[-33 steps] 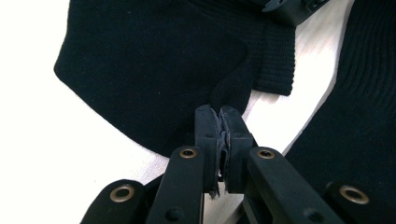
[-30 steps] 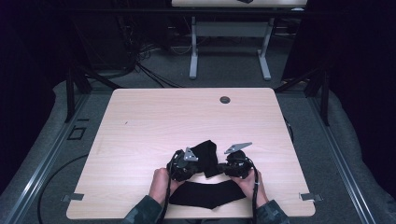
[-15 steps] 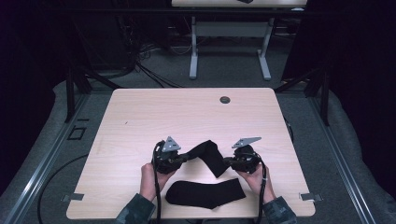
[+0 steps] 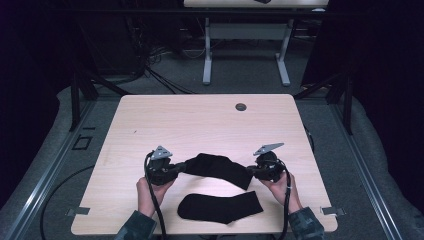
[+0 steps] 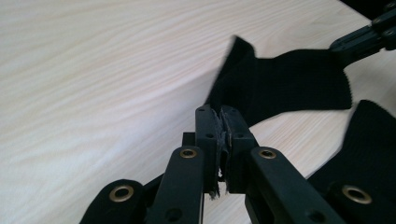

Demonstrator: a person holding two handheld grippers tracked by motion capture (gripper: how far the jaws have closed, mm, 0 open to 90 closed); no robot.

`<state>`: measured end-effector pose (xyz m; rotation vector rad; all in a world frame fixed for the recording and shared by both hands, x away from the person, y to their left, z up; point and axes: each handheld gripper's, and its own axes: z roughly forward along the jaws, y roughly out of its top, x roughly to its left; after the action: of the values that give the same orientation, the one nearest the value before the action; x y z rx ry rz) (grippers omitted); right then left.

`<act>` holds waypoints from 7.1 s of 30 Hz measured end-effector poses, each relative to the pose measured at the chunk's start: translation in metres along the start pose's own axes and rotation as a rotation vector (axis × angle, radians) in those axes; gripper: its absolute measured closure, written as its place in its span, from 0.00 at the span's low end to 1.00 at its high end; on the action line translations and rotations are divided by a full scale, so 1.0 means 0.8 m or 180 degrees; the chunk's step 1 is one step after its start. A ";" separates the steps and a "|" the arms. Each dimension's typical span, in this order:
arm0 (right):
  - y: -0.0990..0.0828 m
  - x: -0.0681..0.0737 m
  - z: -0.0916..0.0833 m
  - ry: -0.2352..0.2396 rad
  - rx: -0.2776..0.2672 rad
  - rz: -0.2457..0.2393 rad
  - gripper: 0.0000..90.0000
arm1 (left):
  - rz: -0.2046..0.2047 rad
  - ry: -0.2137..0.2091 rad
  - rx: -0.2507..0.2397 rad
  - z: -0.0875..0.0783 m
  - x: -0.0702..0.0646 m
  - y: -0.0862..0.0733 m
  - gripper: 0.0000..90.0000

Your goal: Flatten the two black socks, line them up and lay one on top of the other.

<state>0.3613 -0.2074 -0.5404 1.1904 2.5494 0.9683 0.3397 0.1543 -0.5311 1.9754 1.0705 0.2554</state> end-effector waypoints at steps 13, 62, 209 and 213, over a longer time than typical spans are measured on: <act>-0.005 -0.017 0.021 -0.0182 0.0040 -0.0055 0.75 | -0.0168 0.0242 0.0208 -0.003 0.027 -0.040 0.59; -0.041 0.032 0.018 -0.0203 0.0015 -0.0678 0.87 | 0.1241 -0.0033 0.0724 0.040 -0.009 -0.035 0.96; -0.066 -0.028 -0.071 -0.0686 -0.0323 0.0224 0.01 | 0.0066 0.0995 0.0501 -0.055 0.055 -0.071 0.00; -0.088 -0.039 -0.072 -0.0724 -0.0283 0.0329 0.01 | -0.0086 0.1051 0.0485 -0.063 0.069 -0.094 0.00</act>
<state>0.3148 -0.2915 -0.5430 1.3345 2.2664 0.8994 0.3024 0.2464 -0.5686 2.0992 1.3592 0.5123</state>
